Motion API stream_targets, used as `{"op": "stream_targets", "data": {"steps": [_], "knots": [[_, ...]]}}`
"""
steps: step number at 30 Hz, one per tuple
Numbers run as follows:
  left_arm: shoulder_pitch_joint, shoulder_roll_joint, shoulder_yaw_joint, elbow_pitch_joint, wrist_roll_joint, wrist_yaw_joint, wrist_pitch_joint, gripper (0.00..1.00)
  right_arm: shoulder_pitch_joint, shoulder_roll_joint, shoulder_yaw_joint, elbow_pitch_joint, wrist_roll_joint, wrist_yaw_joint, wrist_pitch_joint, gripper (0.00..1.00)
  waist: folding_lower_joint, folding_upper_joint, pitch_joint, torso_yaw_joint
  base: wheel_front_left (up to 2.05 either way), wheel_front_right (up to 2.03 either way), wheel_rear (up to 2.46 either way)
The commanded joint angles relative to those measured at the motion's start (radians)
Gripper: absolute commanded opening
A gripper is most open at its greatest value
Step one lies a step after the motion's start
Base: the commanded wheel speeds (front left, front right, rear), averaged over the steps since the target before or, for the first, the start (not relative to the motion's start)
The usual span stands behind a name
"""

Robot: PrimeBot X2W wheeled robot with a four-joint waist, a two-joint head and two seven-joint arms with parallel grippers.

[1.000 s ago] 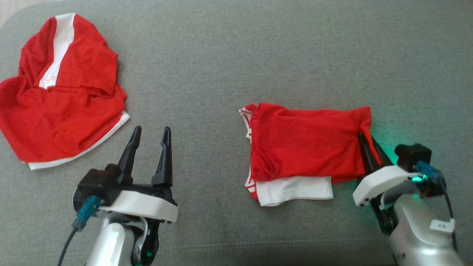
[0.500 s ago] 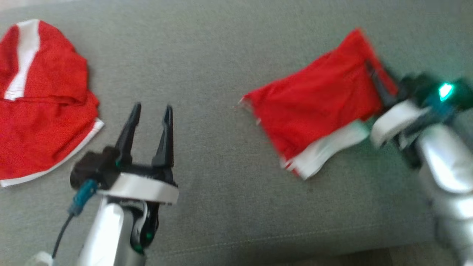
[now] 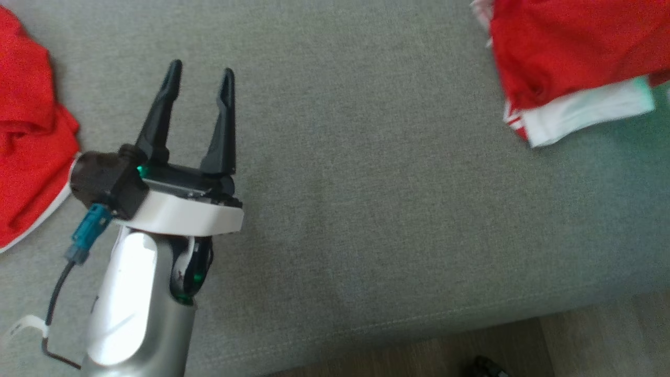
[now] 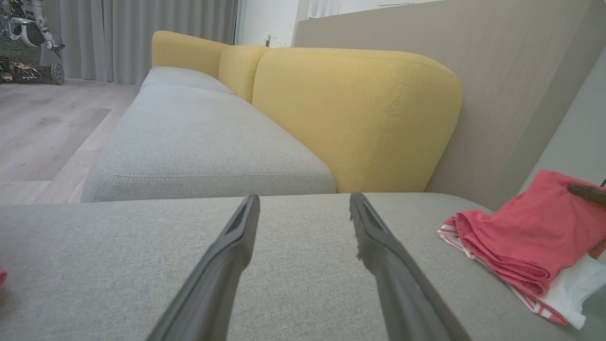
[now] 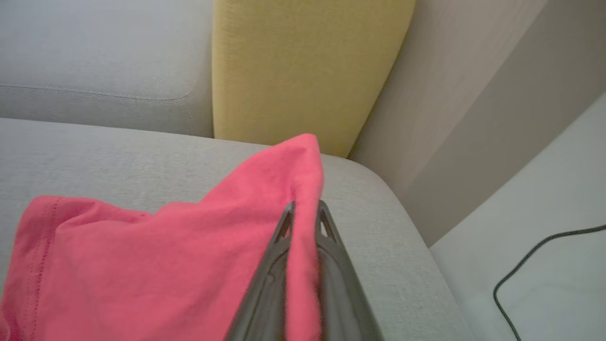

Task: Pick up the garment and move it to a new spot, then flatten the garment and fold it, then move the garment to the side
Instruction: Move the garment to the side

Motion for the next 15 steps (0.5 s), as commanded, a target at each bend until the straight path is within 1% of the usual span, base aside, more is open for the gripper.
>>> {"op": "stream_targets", "data": {"steps": [1,3,5,9,10,12,13,14,15], "knots": [[-0.026,0.008,0.035,-0.039,0.009,-0.004,-0.005,1.00,-0.022,-0.020,-0.010,-0.024,-0.010,-0.001,0.001,0.00,-0.0002,0.0000,0.016,-0.010,0.00,0.00,0.00],[-0.028,0.008,0.041,-0.040,0.009,-0.008,-0.005,1.00,-0.030,-0.014,-0.053,-0.010,-0.024,-0.001,-0.003,0.00,-0.0002,0.0000,0.022,-0.012,0.00,0.00,0.00],[-0.027,0.008,0.046,-0.037,0.010,-0.011,-0.005,1.00,-0.029,0.007,-0.054,-0.013,-0.033,-0.001,-0.004,0.00,-0.0002,0.0000,0.024,-0.014,0.00,0.00,0.00],[-0.023,0.008,0.049,-0.031,0.011,-0.016,-0.005,1.00,-0.028,0.019,-0.100,-0.008,-0.066,-0.001,-0.013,0.00,-0.0002,0.0000,0.026,-0.012,0.00,0.00,0.00],[-0.022,0.008,0.049,-0.029,0.011,-0.017,-0.005,1.00,-0.027,0.026,-0.106,-0.010,-0.068,-0.001,-0.018,0.14,-0.0002,0.0000,0.024,-0.011,0.00,0.00,0.00],[-0.019,0.008,0.052,-0.026,0.008,-0.018,-0.005,1.00,-0.024,0.041,-0.124,-0.011,-0.054,-0.001,-0.018,0.74,-0.0002,0.0000,0.018,-0.008,0.00,0.00,0.00],[-0.017,0.008,0.053,-0.025,0.006,-0.018,-0.005,1.00,-0.021,0.045,-0.128,-0.010,-0.048,-0.001,-0.013,0.94,-0.0002,0.0000,0.014,-0.007,0.00,0.00,0.00],[-0.015,0.008,0.054,-0.023,0.004,-0.017,-0.005,1.00,-0.016,0.043,-0.126,-0.014,-0.053,-0.001,-0.013,1.00,-0.0002,0.0000,0.009,-0.005,0.00,0.00,0.00],[-0.012,0.008,0.055,-0.022,0.002,-0.017,-0.005,1.00,-0.013,0.044,-0.127,-0.019,-0.054,-0.001,-0.015,1.00,-0.0002,0.0000,0.004,-0.004,0.00,0.00,0.00]]}}
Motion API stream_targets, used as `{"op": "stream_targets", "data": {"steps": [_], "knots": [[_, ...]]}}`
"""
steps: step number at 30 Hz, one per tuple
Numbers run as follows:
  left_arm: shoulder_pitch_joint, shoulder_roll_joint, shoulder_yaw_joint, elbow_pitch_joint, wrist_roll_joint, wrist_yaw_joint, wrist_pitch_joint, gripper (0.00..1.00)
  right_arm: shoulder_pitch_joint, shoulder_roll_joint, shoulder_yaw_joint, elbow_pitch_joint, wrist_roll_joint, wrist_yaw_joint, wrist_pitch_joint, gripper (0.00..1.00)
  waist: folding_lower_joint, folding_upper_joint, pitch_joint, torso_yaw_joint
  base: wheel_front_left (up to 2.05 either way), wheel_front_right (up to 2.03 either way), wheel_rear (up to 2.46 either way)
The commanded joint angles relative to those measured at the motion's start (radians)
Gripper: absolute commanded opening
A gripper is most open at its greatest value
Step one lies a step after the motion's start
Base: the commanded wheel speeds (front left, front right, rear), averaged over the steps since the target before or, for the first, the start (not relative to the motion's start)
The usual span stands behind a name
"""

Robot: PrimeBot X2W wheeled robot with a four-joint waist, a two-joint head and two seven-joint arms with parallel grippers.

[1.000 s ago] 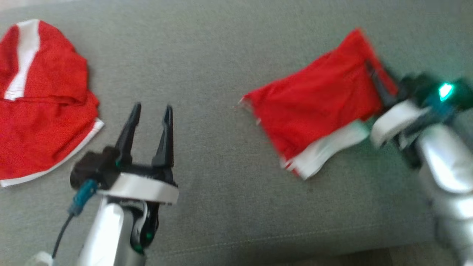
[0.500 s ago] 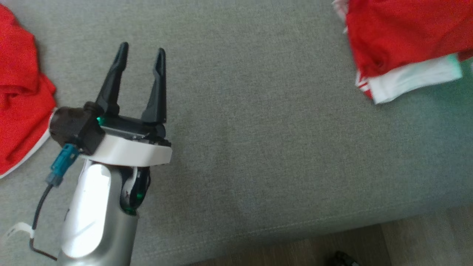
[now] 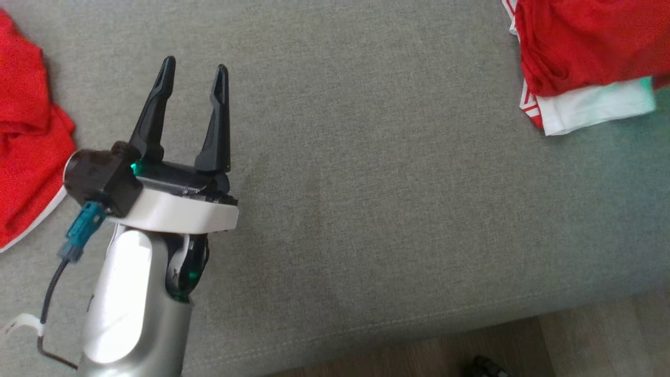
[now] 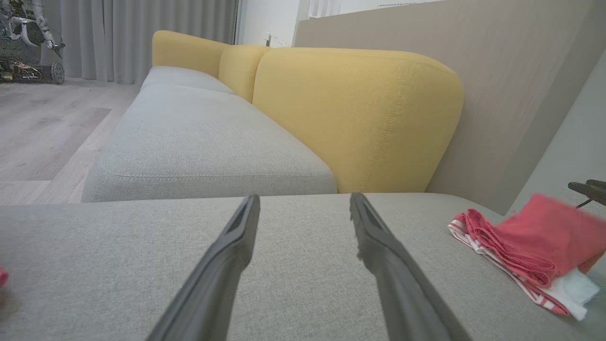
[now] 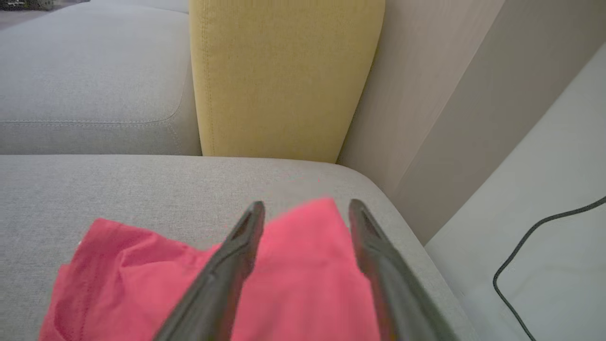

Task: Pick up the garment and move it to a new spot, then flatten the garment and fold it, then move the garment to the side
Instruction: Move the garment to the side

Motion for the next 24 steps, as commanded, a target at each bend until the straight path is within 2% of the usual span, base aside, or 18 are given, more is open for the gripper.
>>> {"op": "stream_targets", "data": {"steps": [1,6,10,17,24], "knots": [[-0.001,0.009,0.039,-0.026,-0.004,0.000,-0.005,1.00,0.006,-0.011,0.001,-0.043,-0.001,-0.001,-0.007,1.00,-0.0001,0.0000,-0.013,0.004,0.00,0.00,0.00],[0.019,0.009,0.041,-0.018,-0.024,0.010,-0.005,1.00,0.028,0.016,0.020,-0.101,0.005,-0.001,-0.024,1.00,-0.0001,0.0000,-0.060,0.018,0.00,0.00,0.00],[0.044,0.009,0.041,-0.018,-0.047,0.024,-0.005,1.00,0.072,0.065,0.065,-0.180,0.023,-0.001,-0.056,1.00,-0.0001,0.0000,-0.118,0.038,0.00,0.00,0.00],[0.112,0.009,0.037,-0.016,-0.078,0.050,-0.005,1.00,0.228,0.143,0.171,-0.345,0.053,-0.001,-0.150,1.00,-0.0001,0.0000,-0.224,0.087,0.00,0.00,0.00],[0.185,0.009,0.036,-0.010,-0.085,0.066,-0.005,1.00,0.392,0.219,0.197,-0.429,0.041,-0.001,-0.213,1.00,-0.0001,0.0000,-0.295,0.125,0.00,0.00,0.00]]}}
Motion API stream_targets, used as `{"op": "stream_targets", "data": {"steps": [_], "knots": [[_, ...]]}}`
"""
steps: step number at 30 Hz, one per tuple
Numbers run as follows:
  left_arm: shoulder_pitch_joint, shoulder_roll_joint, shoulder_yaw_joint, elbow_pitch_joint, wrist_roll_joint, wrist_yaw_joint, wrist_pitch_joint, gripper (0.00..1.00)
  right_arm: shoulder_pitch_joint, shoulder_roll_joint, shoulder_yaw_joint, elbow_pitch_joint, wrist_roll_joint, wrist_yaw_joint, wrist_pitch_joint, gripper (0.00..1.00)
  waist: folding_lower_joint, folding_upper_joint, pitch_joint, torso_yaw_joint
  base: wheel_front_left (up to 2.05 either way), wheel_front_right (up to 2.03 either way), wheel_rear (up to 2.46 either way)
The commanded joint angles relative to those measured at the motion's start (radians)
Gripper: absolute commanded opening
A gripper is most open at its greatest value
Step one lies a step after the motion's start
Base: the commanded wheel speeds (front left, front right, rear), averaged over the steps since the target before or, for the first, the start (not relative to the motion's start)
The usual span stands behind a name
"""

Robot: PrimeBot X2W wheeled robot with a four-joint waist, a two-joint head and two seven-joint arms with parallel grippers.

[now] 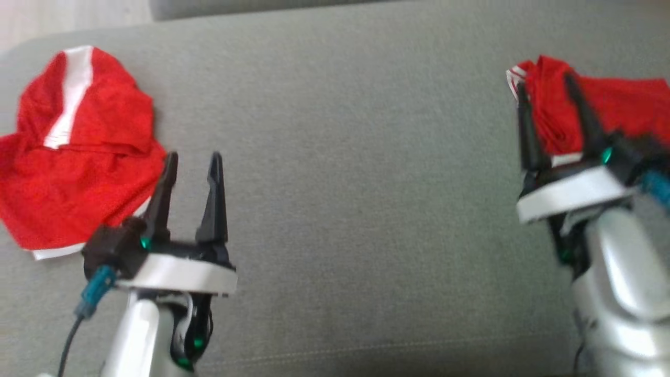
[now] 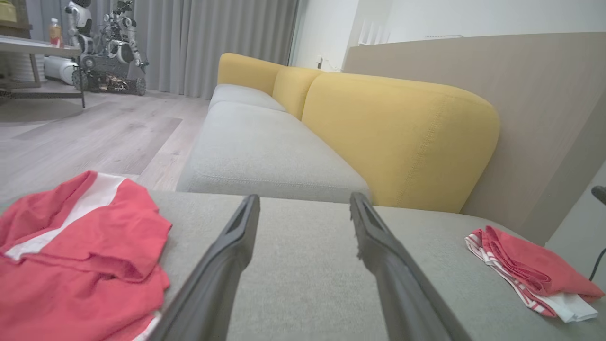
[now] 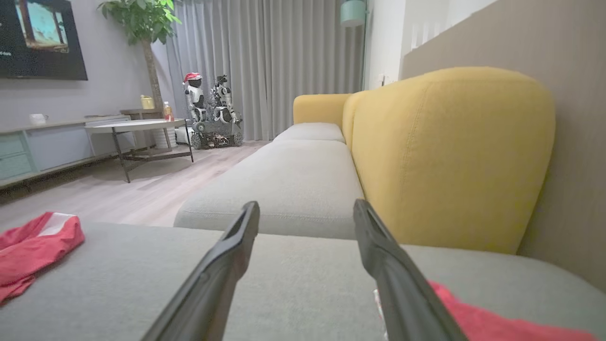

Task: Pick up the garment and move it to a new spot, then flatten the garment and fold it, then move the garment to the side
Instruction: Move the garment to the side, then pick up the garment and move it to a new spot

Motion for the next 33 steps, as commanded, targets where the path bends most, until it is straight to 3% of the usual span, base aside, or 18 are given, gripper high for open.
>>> {"op": "stream_targets", "data": {"steps": [1,13,33], "knots": [[-0.007,0.008,0.030,-0.029,-0.007,0.007,-0.005,1.00,0.014,0.017,0.007,-0.041,-0.005,-0.001,-0.016,1.00,0.0000,0.0000,-0.034,0.027,0.00,0.00,0.00],[0.102,0.008,0.020,-0.033,-0.005,0.022,-0.005,1.00,0.250,0.139,-0.048,-0.092,-0.118,-0.001,-0.047,1.00,0.0000,0.0000,-0.111,0.060,0.00,0.00,0.00],[0.120,0.008,0.023,-0.035,-0.001,0.041,-0.005,1.00,0.306,0.150,-0.034,-0.146,-0.103,-0.001,-0.048,1.00,0.0000,0.0000,-0.121,0.059,0.00,0.00,0.00]]}}
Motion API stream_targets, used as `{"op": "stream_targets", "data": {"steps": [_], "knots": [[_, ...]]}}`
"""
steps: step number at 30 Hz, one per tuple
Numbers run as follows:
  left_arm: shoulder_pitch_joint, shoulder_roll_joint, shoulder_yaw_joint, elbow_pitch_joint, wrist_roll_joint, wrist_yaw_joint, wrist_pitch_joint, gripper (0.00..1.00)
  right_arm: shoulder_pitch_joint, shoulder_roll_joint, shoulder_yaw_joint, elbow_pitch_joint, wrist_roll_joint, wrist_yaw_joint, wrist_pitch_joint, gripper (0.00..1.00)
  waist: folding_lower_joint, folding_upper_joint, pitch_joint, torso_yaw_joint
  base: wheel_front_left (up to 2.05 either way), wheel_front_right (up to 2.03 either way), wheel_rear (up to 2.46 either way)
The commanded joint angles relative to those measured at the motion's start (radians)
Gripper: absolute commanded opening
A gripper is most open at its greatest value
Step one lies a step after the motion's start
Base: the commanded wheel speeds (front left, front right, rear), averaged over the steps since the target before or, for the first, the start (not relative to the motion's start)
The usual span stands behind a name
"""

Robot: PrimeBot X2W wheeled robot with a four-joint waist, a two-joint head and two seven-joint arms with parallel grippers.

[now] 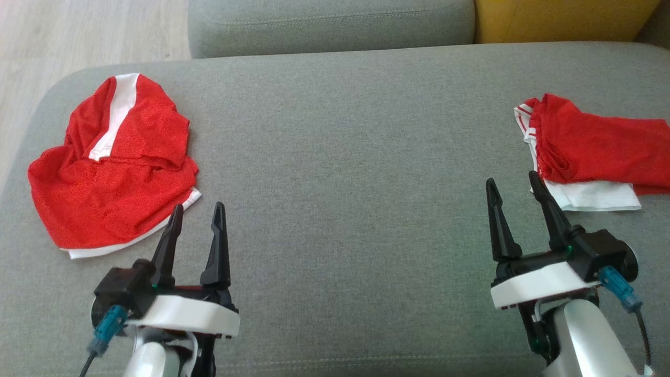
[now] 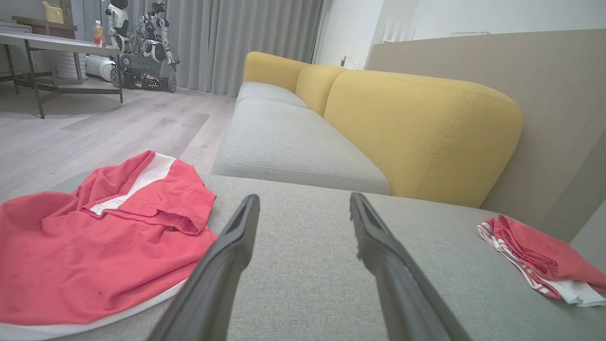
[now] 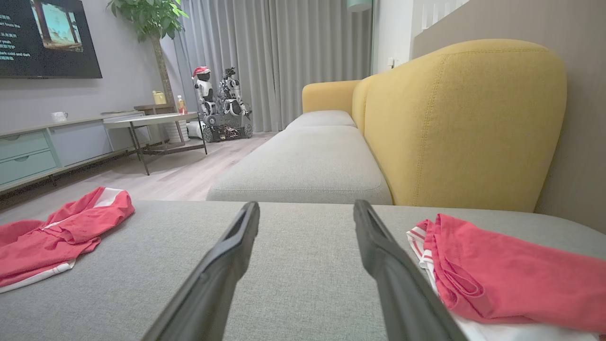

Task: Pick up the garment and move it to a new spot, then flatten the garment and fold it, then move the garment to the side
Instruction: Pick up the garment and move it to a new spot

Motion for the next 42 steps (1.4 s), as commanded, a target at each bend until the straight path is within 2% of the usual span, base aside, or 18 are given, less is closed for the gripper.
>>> {"op": "stream_targets", "data": {"steps": [1,6,12,26,32,42], "knots": [[-0.030,0.006,0.033,-0.034,0.002,0.002,-0.005,1.00,-0.018,0.003,0.022,-0.036,0.010,-0.001,-0.011,1.00,0.0001,0.0000,0.003,0.003,0.00,0.00,0.00],[-0.034,0.006,0.034,-0.032,0.000,0.000,-0.005,1.00,-0.016,0.003,0.026,-0.034,0.010,-0.001,-0.011,1.00,0.0001,0.0000,0.004,0.016,0.00,0.00,0.00],[-0.044,0.006,0.037,-0.038,-0.008,0.004,-0.005,1.00,-0.012,0.003,0.043,-0.031,0.003,-0.001,-0.011,1.00,0.0001,0.0000,0.008,0.074,0.00,0.00,0.00],[-0.044,0.006,0.040,-0.062,-0.020,0.026,-0.005,1.00,-0.014,0.003,0.105,-0.006,0.000,-0.001,-0.011,1.00,0.0001,0.0000,0.008,0.300,0.00,0.00,0.00],[-0.029,0.006,0.045,-0.065,-0.024,0.032,-0.005,1.00,-0.013,0.003,0.134,0.006,0.006,-0.001,-0.011,1.00,0.0001,0.0000,0.000,0.375,0.00,0.00,0.00],[-0.022,0.006,0.059,-0.068,-0.023,0.037,-0.005,1.00,-0.012,0.003,0.152,0.022,0.010,-0.001,-0.011,1.00,0.0001,0.0000,0.000,0.416,0.00,0.00,0.00]]}}
